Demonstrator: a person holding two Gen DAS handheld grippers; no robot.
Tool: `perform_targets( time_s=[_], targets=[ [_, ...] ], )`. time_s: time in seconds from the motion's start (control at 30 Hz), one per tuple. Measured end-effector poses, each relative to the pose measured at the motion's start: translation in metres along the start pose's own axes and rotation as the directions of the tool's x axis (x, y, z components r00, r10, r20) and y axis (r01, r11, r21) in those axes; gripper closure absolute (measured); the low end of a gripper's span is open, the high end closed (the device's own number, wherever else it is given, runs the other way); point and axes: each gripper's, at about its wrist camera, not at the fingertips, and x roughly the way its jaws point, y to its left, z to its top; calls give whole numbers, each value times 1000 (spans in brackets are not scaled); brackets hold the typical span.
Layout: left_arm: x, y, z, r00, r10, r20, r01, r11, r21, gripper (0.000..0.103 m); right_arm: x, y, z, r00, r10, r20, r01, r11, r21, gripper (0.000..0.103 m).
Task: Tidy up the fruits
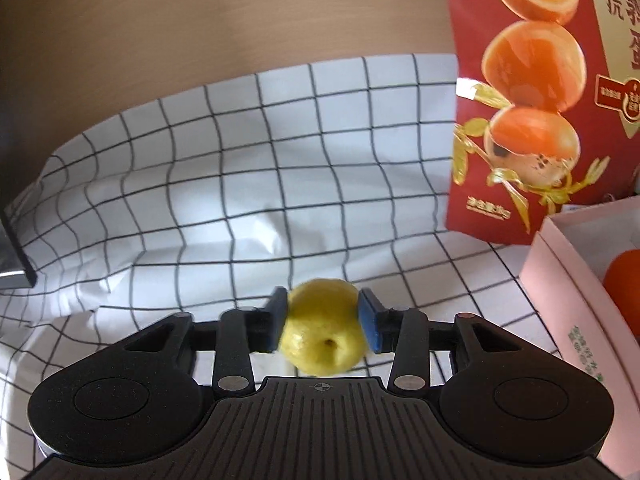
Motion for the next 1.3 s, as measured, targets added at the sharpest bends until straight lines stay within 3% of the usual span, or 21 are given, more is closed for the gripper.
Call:
perform_targets(
  time_s=[0.13, 0.2, 0.23, 0.4, 0.63, 0.83, 0.93, 1.3],
  targets=[
    [1, -4, -4, 1000, -26, -16, 26, 999, 36, 32, -3, 5, -5, 998, -36, 43, 38, 999, -33, 52],
    [2, 1, -6, 999, -41, -17, 42, 999, 16, 29, -5, 7, -5, 997, -39, 60, 42, 998, -40, 39],
    [4, 5, -6, 999, -35, -19, 35, 999, 3, 29, -5, 7, -5, 997, -38, 62, 40, 998, -38, 34],
    [24, 28, -13, 998, 4, -62, -9, 996, -84, 29, 0, -2, -4, 999, -27, 31, 27, 1000, 17, 33],
    [42, 65, -32, 996, -62, -65, 44, 966, -253, 29, 0, -6, -5, 999, -22, 36, 21, 999, 45, 26],
    [43, 69, -32, 996, -76, -37, 63, 962, -266, 34, -2, -8, -6, 999, -31, 37, 28, 997, 71, 25],
    [41, 71, -33, 997, -65, -31, 54, 960, -274, 43, -2, -11, -6, 999, -32, 39, 28, 996, 88, 25],
    [19, 84, -52, 988, -150, 47, 157, 924, -348, 45, -3, -16, -6, 998, -36, 53, 30, 993, 117, 25]
  ],
)
